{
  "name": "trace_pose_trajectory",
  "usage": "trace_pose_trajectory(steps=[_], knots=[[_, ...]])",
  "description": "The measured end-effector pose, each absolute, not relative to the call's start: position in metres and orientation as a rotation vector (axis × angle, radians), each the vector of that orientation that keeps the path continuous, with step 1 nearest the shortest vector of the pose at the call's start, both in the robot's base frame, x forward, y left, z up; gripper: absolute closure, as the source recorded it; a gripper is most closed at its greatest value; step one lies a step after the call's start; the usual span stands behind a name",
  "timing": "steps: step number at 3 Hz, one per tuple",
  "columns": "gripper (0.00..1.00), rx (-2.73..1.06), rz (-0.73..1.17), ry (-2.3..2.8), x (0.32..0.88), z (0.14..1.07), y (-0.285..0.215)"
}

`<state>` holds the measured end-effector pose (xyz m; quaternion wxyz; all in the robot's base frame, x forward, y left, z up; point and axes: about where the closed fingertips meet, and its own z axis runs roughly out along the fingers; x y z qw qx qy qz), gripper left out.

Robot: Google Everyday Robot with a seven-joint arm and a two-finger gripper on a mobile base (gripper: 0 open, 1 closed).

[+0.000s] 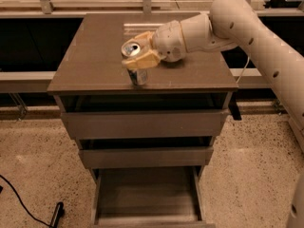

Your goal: Pick redbull can from bottom drawer and place on counter

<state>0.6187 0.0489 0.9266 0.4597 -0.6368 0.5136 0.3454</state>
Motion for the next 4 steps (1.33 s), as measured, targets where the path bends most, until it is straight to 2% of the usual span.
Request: trace_pose_trajectory(steps=[1,2,4], knots=[[1.0,-1.462,0.804,1.207,0.663,0.954,0.034],[1.0,-1.46,0.813,1.213,0.665,0.953,0.037],[1.0,-1.355,0.977,1.346,0.718,0.933,0.08]])
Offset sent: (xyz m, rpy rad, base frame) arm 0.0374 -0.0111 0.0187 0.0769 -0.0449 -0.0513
